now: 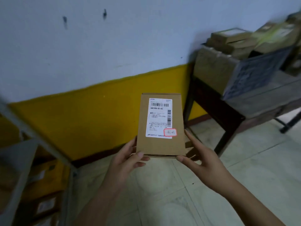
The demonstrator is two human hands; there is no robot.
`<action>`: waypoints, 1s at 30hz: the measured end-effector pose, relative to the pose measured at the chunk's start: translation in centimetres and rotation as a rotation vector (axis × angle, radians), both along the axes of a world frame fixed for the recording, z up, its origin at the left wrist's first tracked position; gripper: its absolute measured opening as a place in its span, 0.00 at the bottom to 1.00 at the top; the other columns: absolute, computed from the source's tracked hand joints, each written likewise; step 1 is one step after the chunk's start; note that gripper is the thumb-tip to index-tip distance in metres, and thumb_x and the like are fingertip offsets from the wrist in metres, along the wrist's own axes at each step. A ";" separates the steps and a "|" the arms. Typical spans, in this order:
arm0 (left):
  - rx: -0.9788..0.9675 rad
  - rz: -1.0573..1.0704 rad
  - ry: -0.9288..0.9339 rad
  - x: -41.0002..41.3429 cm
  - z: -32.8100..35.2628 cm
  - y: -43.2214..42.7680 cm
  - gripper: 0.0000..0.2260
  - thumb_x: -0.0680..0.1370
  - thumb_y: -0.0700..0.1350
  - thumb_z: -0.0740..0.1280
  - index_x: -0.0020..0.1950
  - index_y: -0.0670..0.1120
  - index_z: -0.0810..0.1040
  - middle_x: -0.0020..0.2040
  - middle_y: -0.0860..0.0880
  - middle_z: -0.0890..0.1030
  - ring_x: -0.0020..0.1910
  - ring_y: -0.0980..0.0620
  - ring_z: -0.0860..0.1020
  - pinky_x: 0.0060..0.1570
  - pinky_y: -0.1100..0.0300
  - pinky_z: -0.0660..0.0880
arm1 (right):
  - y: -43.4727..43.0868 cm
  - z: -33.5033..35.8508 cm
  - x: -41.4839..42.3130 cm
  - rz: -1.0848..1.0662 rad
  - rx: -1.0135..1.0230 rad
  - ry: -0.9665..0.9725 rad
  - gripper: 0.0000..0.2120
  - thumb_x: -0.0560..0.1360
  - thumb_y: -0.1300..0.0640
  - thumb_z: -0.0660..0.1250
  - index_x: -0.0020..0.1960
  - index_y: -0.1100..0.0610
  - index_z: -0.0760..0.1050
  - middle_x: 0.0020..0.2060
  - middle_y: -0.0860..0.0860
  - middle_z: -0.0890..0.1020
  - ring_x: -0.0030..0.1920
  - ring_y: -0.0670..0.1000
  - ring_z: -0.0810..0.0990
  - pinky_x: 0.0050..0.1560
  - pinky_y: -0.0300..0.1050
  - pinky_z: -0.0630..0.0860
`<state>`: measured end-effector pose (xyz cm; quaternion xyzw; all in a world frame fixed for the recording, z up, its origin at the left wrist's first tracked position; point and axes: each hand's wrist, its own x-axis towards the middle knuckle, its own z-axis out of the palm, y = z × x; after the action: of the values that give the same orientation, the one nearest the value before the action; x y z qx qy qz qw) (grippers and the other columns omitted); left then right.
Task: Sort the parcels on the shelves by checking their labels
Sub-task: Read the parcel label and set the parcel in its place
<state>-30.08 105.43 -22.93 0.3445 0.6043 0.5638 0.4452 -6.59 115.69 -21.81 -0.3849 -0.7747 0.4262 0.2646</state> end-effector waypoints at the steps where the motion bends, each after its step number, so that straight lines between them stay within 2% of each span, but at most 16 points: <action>1: 0.008 -0.024 0.002 0.2 0.1 1.8 0.24 0.79 0.38 0.69 0.72 0.57 0.72 0.59 0.51 0.85 0.52 0.45 0.85 0.51 0.54 0.78 | 1.1 0.2 0.6 -0.021 0.014 -0.007 0.39 0.71 0.40 0.70 0.77 0.33 0.55 0.52 0.36 0.80 0.46 0.44 0.83 0.48 0.39 0.81; 4: 0.012 -0.109 0.011 0.9 0.3 7.1 0.24 0.81 0.37 0.66 0.72 0.59 0.71 0.60 0.53 0.85 0.54 0.45 0.85 0.52 0.53 0.78 | 4.5 0.4 2.0 -0.082 0.066 -0.036 0.40 0.71 0.38 0.67 0.78 0.34 0.54 0.53 0.36 0.79 0.46 0.42 0.83 0.48 0.39 0.80; 6: 0.017 -0.152 0.014 0.9 0.4 10.4 0.25 0.81 0.38 0.66 0.72 0.61 0.69 0.59 0.54 0.85 0.54 0.46 0.85 0.52 0.53 0.78 | 6.8 0.3 2.4 -0.130 0.067 -0.036 0.40 0.70 0.38 0.68 0.78 0.33 0.54 0.51 0.34 0.79 0.45 0.42 0.83 0.43 0.36 0.79; 8: 0.028 -0.188 0.011 0.4 0.4 13.5 0.25 0.81 0.38 0.67 0.72 0.61 0.70 0.58 0.54 0.86 0.54 0.46 0.85 0.53 0.53 0.78 | 9.1 0.3 2.1 -0.169 0.060 -0.041 0.40 0.69 0.36 0.67 0.78 0.33 0.55 0.51 0.36 0.80 0.43 0.44 0.83 0.40 0.38 0.79; 10: 0.039 -0.210 0.009 -0.5 0.4 16.5 0.24 0.81 0.38 0.66 0.72 0.60 0.70 0.58 0.52 0.86 0.53 0.45 0.85 0.54 0.51 0.79 | 11.7 0.2 1.3 -0.197 0.059 -0.058 0.41 0.68 0.34 0.66 0.78 0.32 0.54 0.53 0.39 0.81 0.45 0.43 0.83 0.42 0.41 0.81; 14: 0.046 -0.239 -0.007 -4.3 -0.2 22.7 0.23 0.81 0.38 0.67 0.68 0.64 0.72 0.57 0.54 0.86 0.53 0.46 0.85 0.57 0.50 0.79 | 16.7 -0.1 -2.4 -0.230 0.078 -0.095 0.40 0.68 0.34 0.65 0.76 0.30 0.52 0.56 0.36 0.79 0.49 0.40 0.82 0.50 0.42 0.82; 18: 0.016 -0.266 -0.026 -8.9 -0.8 28.8 0.24 0.81 0.38 0.66 0.71 0.61 0.71 0.58 0.54 0.85 0.54 0.46 0.85 0.58 0.48 0.79 | 21.8 0.2 -6.9 -0.265 0.053 -0.115 0.41 0.68 0.36 0.66 0.77 0.32 0.53 0.58 0.35 0.78 0.50 0.40 0.81 0.53 0.43 0.82; 21: 0.026 -0.312 -0.020 -11.6 -1.1 33.2 0.25 0.81 0.37 0.65 0.73 0.59 0.70 0.59 0.51 0.85 0.53 0.45 0.85 0.55 0.50 0.79 | 25.3 0.4 -9.6 -0.289 0.081 -0.123 0.41 0.71 0.42 0.70 0.78 0.34 0.53 0.58 0.36 0.78 0.51 0.40 0.81 0.53 0.38 0.80; 24: 0.027 -0.349 -0.022 -13.5 -1.4 37.3 0.25 0.81 0.36 0.64 0.74 0.57 0.70 0.60 0.49 0.84 0.54 0.45 0.85 0.54 0.52 0.79 | 28.5 0.1 -11.3 -0.324 0.081 -0.112 0.41 0.74 0.50 0.73 0.79 0.37 0.55 0.56 0.32 0.78 0.52 0.39 0.80 0.50 0.30 0.77; 27: 0.041 -0.384 -0.027 -14.5 -0.7 40.7 0.25 0.80 0.37 0.65 0.74 0.58 0.70 0.60 0.52 0.85 0.54 0.49 0.85 0.49 0.58 0.81 | 31.0 0.5 -12.3 -0.348 0.091 -0.094 0.41 0.73 0.48 0.72 0.78 0.37 0.54 0.57 0.27 0.75 0.53 0.38 0.80 0.49 0.28 0.75; 30: 0.068 -0.434 0.041 -15.1 -0.6 44.4 0.27 0.78 0.45 0.69 0.76 0.59 0.68 0.62 0.54 0.83 0.59 0.51 0.82 0.52 0.55 0.79 | 34.2 0.6 -12.4 -0.364 0.083 -0.069 0.42 0.70 0.43 0.70 0.79 0.35 0.53 0.58 0.30 0.77 0.53 0.39 0.81 0.51 0.30 0.76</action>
<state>-45.16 149.83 -23.55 0.4928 0.5055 0.4679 0.5316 -18.95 149.84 -21.22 -0.5219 -0.7179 0.3255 0.3261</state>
